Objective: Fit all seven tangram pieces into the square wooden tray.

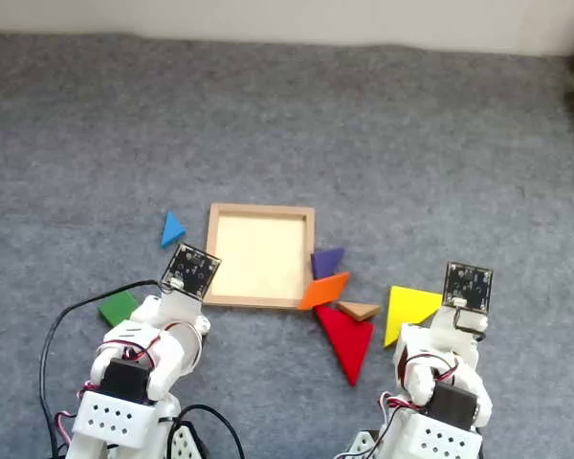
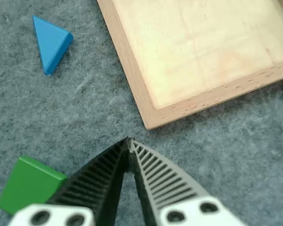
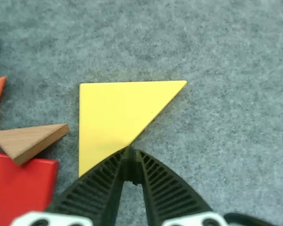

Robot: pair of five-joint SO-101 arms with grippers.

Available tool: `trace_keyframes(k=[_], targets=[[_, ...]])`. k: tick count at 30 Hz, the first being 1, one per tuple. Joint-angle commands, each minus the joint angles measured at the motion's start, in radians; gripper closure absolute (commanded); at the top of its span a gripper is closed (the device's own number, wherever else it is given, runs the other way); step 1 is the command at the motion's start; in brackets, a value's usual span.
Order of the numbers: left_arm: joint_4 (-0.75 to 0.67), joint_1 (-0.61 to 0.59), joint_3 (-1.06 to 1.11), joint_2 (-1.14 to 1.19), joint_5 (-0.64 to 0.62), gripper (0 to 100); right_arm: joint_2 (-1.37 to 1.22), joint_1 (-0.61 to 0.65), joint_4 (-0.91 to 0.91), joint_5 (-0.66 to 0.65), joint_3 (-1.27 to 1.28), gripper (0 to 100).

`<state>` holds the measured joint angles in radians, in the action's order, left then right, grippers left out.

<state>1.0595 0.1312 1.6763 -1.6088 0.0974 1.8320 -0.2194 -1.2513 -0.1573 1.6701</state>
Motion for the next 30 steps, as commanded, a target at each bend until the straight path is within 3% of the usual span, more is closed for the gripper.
trace_keyframes(k=[1,24,30], targets=[[0.000,-0.004,0.028,-0.008,0.008,99,0.007,-0.007,-0.001,0.003,0.150,99.3],[0.000,-0.004,0.028,-0.008,0.008,99,0.005,-0.028,0.002,0.003,0.145,99.3],[0.000,-0.004,0.028,-0.008,0.008,99,0.005,-0.025,-0.044,0.012,-0.151,99.3]])
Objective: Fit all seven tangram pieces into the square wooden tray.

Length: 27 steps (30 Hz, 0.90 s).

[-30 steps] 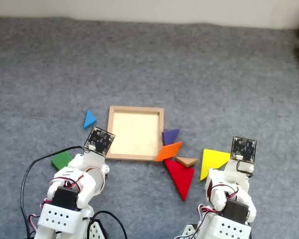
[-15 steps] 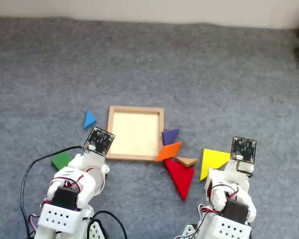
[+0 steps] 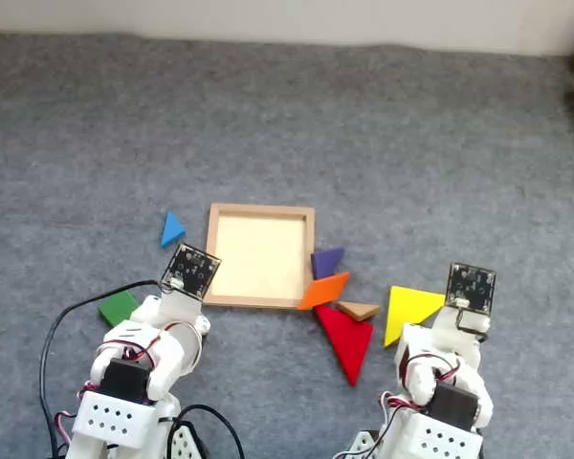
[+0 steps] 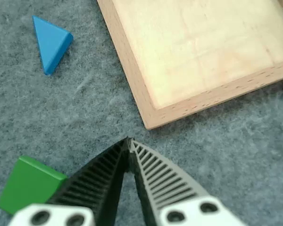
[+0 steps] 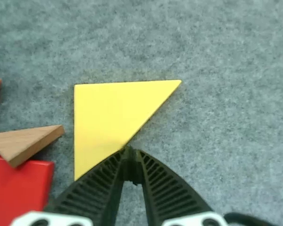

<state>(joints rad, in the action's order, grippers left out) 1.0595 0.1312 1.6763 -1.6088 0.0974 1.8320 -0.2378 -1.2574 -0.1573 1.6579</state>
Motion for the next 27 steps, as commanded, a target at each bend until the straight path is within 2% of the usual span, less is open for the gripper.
trace_keyframes(k=[1,6,13,15,19,22,24,27], targets=[[0.000,-0.004,0.028,-0.008,0.008,99,0.004,0.004,-0.059,0.029,-0.205,99.3],[0.000,-0.004,0.028,-0.008,0.008,99,-0.088,0.079,-0.134,0.094,-0.441,99.3],[0.000,-0.004,0.028,-0.008,0.008,99,-0.613,0.157,-0.134,0.095,-0.730,98.2],[0.000,-0.004,0.028,-0.008,0.008,99,-0.762,0.199,-0.134,0.114,-0.794,94.2],[0.000,-0.004,0.028,-0.008,0.008,99,-0.972,0.263,-0.130,0.338,-0.868,78.7],[0.000,-0.004,0.028,-0.008,0.008,99,-1.056,0.309,-0.125,0.428,-0.885,68.1],[0.000,-0.004,0.028,-0.008,0.008,99,-1.089,0.341,-0.085,0.468,-0.883,65.8],[0.000,-0.004,0.028,-0.008,0.008,99,-1.115,0.360,0.070,0.511,-0.842,65.8]])
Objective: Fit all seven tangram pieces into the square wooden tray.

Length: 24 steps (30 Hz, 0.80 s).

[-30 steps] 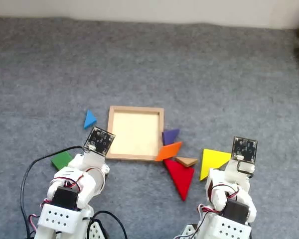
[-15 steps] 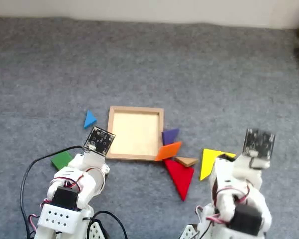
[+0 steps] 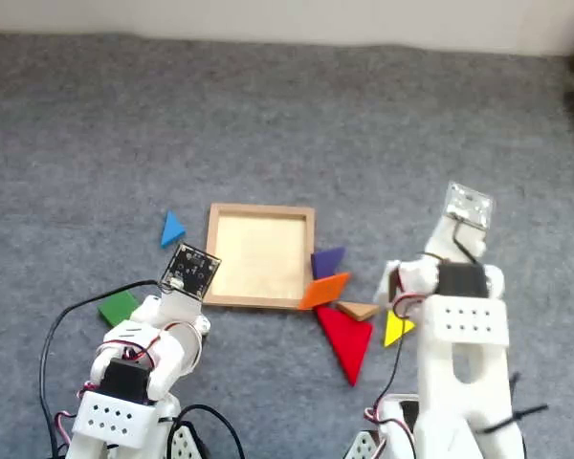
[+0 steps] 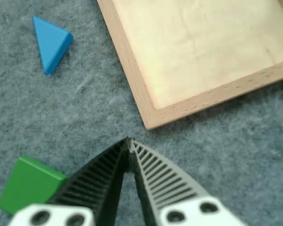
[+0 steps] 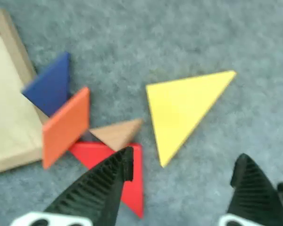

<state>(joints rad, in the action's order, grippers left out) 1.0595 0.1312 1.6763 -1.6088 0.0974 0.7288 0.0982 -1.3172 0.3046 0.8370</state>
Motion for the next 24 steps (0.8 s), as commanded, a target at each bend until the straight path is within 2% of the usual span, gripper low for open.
trace_keyframes(k=[1,4,9,14,24], targets=[[0.000,-0.004,0.028,-0.008,0.008,99,-0.018,0.024,0.193,0.063,0.012,65.8],[0.000,-0.004,0.028,-0.008,0.006,99,-0.042,0.019,0.298,0.107,0.081,65.7],[0.000,-0.004,0.028,-0.008,0.008,99,-0.159,0.018,0.302,0.245,0.102,65.6],[0.000,-0.004,0.028,-0.008,0.008,99,-0.309,0.016,0.306,0.318,0.024,65.6],[0.000,-0.004,0.028,-0.008,0.008,99,-0.515,-0.031,0.309,0.347,-0.104,65.6]])
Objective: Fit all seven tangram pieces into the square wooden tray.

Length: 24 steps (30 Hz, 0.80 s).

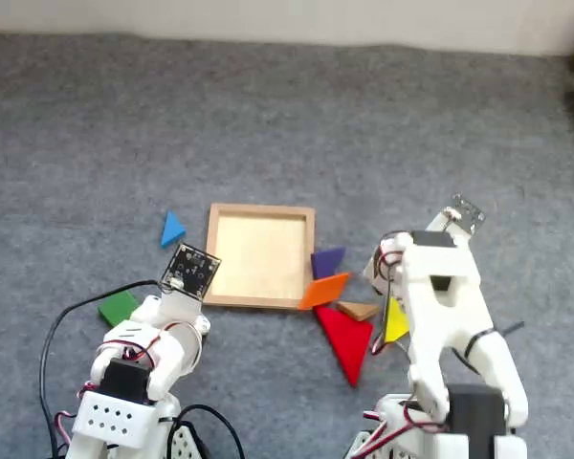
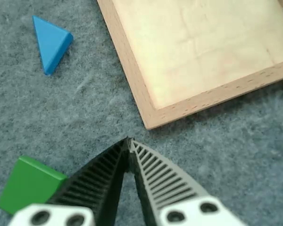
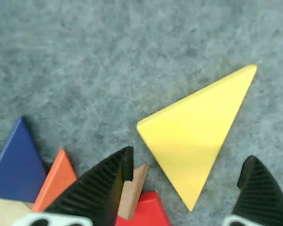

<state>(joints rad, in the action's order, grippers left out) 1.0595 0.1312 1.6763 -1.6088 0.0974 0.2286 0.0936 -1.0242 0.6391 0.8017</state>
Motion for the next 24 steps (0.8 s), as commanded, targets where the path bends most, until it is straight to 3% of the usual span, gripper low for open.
trace_keyframes(k=[1,24], targets=[[0.000,-0.004,0.028,-0.008,0.008,99,-0.030,-0.035,0.016,0.012,-0.079,65.6],[0.000,-0.004,0.028,-0.008,0.008,99,-0.240,-0.081,0.062,0.012,-0.160,65.9]])
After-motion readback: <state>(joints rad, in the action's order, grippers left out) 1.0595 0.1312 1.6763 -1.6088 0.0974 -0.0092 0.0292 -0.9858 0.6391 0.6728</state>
